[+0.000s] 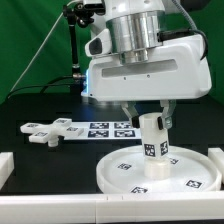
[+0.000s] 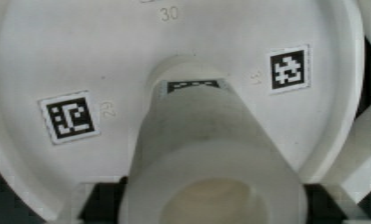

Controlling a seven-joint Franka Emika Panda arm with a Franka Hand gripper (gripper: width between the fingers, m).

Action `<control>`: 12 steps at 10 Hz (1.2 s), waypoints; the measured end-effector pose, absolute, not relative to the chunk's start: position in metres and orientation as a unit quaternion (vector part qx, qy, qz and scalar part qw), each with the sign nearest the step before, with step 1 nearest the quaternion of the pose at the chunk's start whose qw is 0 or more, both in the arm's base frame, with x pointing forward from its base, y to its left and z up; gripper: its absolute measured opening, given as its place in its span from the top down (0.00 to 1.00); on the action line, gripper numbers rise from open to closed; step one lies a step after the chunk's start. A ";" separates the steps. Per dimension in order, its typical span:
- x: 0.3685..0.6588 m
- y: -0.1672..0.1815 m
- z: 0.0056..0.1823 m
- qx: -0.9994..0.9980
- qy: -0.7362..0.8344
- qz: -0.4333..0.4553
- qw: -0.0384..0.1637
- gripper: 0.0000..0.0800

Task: Assemble round table

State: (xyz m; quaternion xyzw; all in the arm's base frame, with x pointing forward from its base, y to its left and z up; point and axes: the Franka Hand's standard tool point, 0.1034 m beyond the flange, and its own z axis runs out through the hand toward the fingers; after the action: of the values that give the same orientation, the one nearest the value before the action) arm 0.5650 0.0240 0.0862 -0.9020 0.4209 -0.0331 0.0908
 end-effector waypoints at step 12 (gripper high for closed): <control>0.558 0.028 0.081 -0.528 0.833 0.054 0.154 0.49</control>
Offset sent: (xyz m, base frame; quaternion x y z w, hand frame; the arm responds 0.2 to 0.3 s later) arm 0.0000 0.0000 0.0000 0.0000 0.0000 0.1296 0.9916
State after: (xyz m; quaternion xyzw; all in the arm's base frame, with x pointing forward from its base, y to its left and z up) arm 0.5581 0.0279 0.0814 -0.5281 0.8334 0.0543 0.1536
